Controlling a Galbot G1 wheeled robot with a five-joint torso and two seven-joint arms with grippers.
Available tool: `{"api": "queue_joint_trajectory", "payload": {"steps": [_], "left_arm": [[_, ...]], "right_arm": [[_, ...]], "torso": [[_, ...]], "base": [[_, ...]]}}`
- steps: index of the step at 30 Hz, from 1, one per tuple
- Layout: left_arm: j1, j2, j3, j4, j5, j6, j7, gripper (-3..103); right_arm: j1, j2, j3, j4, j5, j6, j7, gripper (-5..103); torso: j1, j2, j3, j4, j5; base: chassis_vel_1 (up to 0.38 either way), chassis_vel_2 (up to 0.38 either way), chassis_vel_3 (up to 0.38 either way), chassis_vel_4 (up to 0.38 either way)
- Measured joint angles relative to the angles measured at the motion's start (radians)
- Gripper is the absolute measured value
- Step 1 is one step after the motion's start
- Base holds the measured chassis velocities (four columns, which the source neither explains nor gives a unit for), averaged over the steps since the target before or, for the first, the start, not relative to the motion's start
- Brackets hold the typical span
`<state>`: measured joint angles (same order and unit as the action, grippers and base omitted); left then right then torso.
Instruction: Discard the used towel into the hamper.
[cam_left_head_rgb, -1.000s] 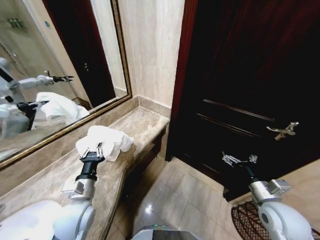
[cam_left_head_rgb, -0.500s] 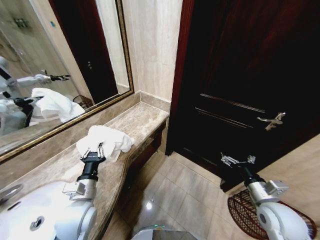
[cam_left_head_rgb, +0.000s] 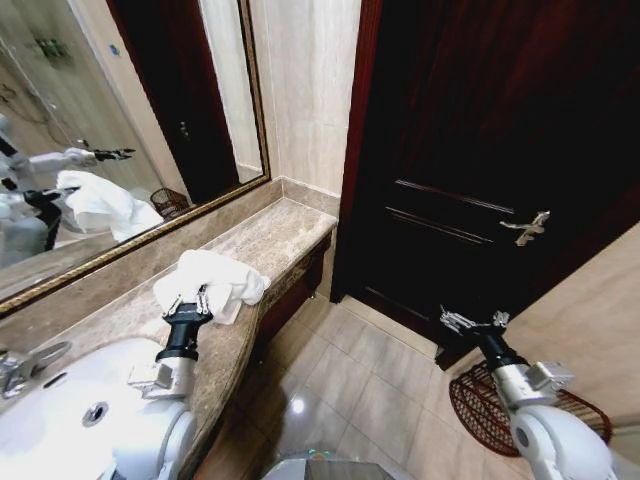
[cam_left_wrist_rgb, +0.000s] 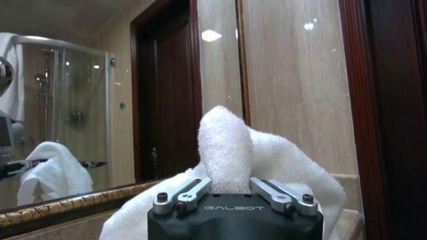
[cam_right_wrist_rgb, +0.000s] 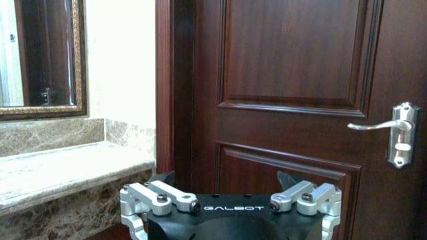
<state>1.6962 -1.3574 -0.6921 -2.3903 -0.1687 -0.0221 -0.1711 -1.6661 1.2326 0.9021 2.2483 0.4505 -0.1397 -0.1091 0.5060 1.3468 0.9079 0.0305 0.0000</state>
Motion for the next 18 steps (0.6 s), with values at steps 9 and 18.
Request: {"api": "queue_joint_trajectory", "payload": {"steps": [9,18], "left_arm": [[-0.007,-0.002,0.023,0.009,0.011,-0.019,0.005,7],[-0.004,0.003,0.023,0.014,0.017,-0.031,0.001,7]], "right_arm": [[0.000,0.008,0.000,0.007,-0.002,0.003,0.000,100],[-0.003,0.019,-0.003,0.009,-0.008,0.008,0.000,100]], "torso": [[0.000,0.000,0.000,-0.0001,0.0000],[0.000,0.000,0.000,0.0000,0.0001]], "base": [[0.000,0.000,0.000,0.000],[0.000,0.000,0.000,0.000]]}}
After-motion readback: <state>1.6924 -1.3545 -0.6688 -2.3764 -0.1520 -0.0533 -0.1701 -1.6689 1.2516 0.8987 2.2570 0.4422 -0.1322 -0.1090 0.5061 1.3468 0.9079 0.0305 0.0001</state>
